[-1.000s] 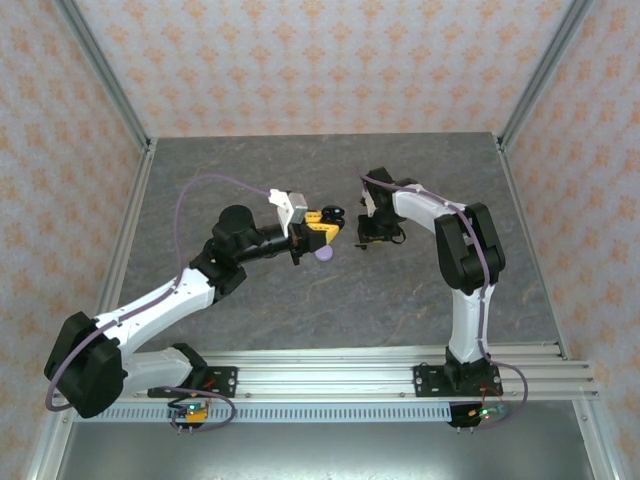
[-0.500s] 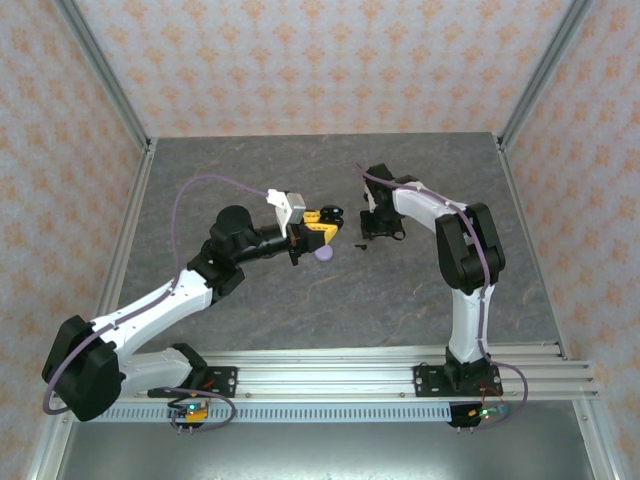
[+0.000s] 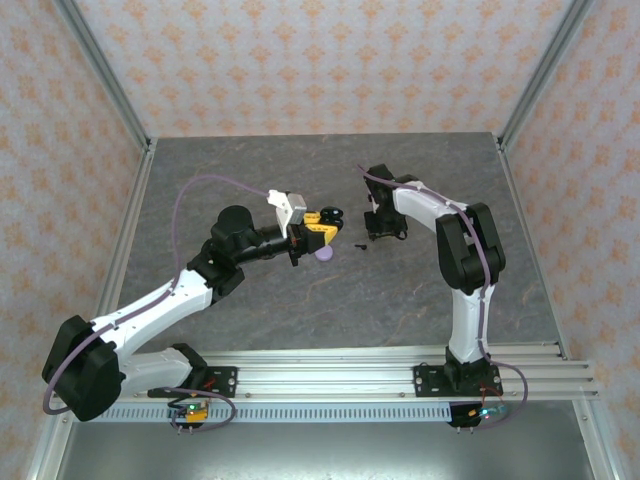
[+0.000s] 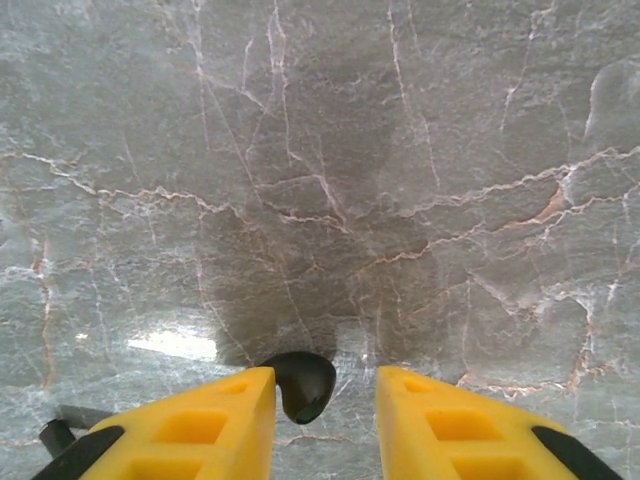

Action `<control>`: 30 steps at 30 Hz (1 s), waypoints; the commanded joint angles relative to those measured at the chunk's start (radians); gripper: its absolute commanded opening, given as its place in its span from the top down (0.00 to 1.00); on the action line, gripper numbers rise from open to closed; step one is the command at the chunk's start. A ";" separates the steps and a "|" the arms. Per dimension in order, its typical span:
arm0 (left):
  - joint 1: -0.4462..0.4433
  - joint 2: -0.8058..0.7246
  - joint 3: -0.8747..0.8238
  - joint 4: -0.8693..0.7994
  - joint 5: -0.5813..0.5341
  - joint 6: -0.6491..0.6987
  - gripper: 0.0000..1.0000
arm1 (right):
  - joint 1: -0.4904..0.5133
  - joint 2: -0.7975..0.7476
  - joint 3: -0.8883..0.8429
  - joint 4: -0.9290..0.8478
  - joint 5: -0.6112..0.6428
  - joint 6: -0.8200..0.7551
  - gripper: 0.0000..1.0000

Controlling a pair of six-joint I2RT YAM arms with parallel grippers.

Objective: Insert the wireless bluetooth earbuds into the charging case

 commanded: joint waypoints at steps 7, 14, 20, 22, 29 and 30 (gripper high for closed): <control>-0.004 -0.021 0.013 0.005 -0.013 0.024 0.85 | -0.004 -0.117 -0.023 0.033 -0.032 0.244 0.62; -0.004 -0.022 0.009 0.005 -0.014 0.022 0.85 | -0.006 -0.123 -0.032 0.050 0.030 0.440 0.61; -0.004 -0.025 0.005 0.009 -0.013 0.021 0.85 | -0.007 -0.080 -0.017 0.025 0.038 0.505 0.61; -0.004 -0.025 0.005 0.010 -0.013 0.021 0.85 | -0.007 -0.071 -0.016 0.022 0.043 0.514 0.61; -0.004 -0.024 0.001 0.014 -0.013 0.019 0.85 | -0.007 -0.035 -0.010 0.024 0.030 0.524 0.62; -0.004 -0.024 0.002 0.014 -0.012 0.019 0.85 | -0.007 -0.032 -0.011 0.026 0.028 0.525 0.62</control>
